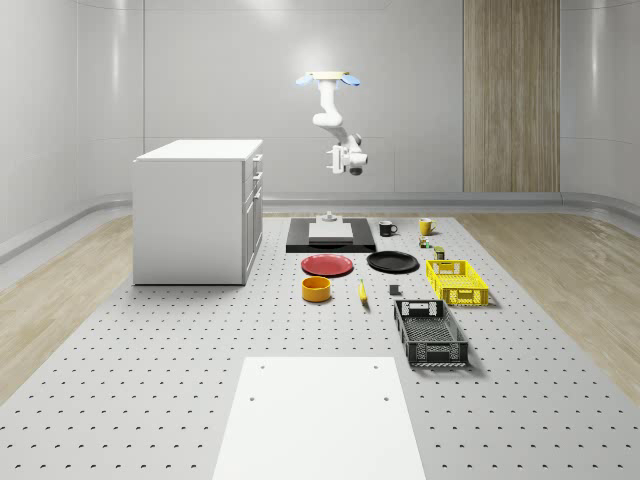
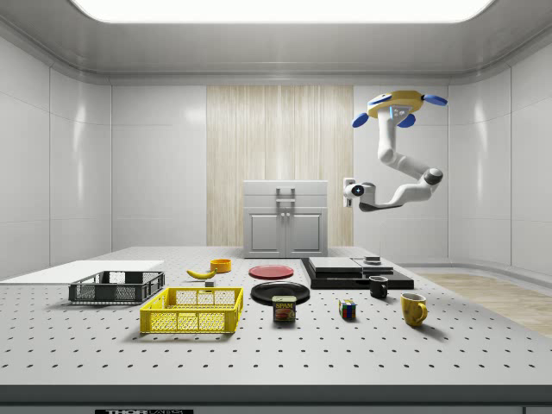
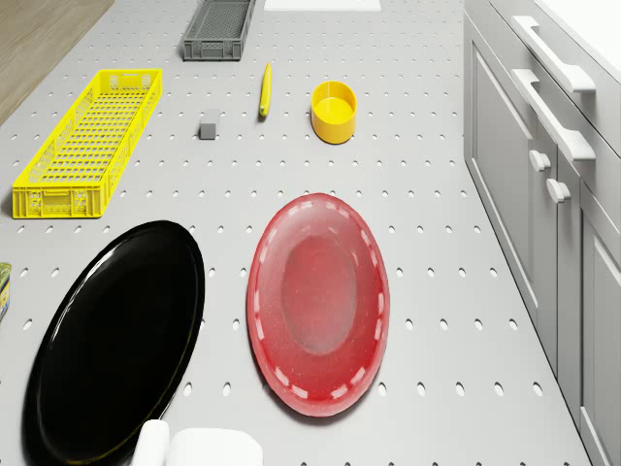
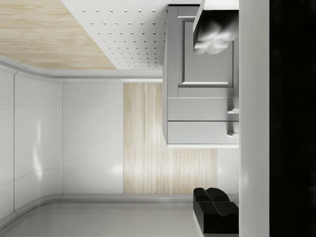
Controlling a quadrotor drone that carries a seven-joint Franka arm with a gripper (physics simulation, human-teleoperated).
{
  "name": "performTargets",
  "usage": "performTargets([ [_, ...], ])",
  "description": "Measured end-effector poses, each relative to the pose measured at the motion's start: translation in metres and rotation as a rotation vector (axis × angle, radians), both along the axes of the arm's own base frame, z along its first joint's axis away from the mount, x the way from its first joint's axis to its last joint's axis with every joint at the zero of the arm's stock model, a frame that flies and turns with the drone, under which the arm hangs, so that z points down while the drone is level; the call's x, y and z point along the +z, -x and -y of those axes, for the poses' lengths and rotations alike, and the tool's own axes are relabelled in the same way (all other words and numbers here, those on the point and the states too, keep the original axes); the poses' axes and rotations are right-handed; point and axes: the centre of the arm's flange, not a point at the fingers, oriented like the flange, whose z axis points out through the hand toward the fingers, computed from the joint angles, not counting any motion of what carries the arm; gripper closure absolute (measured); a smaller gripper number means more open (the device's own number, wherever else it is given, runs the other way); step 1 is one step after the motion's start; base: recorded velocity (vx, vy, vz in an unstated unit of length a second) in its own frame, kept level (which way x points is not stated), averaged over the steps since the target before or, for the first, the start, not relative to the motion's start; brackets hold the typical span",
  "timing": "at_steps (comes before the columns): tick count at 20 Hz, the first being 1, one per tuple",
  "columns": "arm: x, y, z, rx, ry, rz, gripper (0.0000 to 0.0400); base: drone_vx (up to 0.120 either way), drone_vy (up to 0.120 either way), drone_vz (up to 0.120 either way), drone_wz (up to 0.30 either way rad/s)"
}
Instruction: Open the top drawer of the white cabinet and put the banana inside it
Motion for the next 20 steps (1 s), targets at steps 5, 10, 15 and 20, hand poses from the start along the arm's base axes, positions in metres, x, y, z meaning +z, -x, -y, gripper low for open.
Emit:
performTargets([
  [5, 0.0, 0.0, 0.0, 0.0, 0.0, 0.0, 0.0, 0.12, -0.12, 0.0, 0.0],
  [10, 0.0, 0.0, 0.0, 0.0, 0.0, 0.0, 0.0, 0.072, -0.12, 0.0, 0.0],
  [15, 0.0, 0.0, 0.0, 0.0, 0.0, 0.0, 0.0, 0.048, -0.08, 0.0, 0.0],
  [20, -0.0001, 0.0, 0.0, 0.0, 0.0, 0.0, 0.0, 0.12, 0.0, 0.0, 0.0],
])
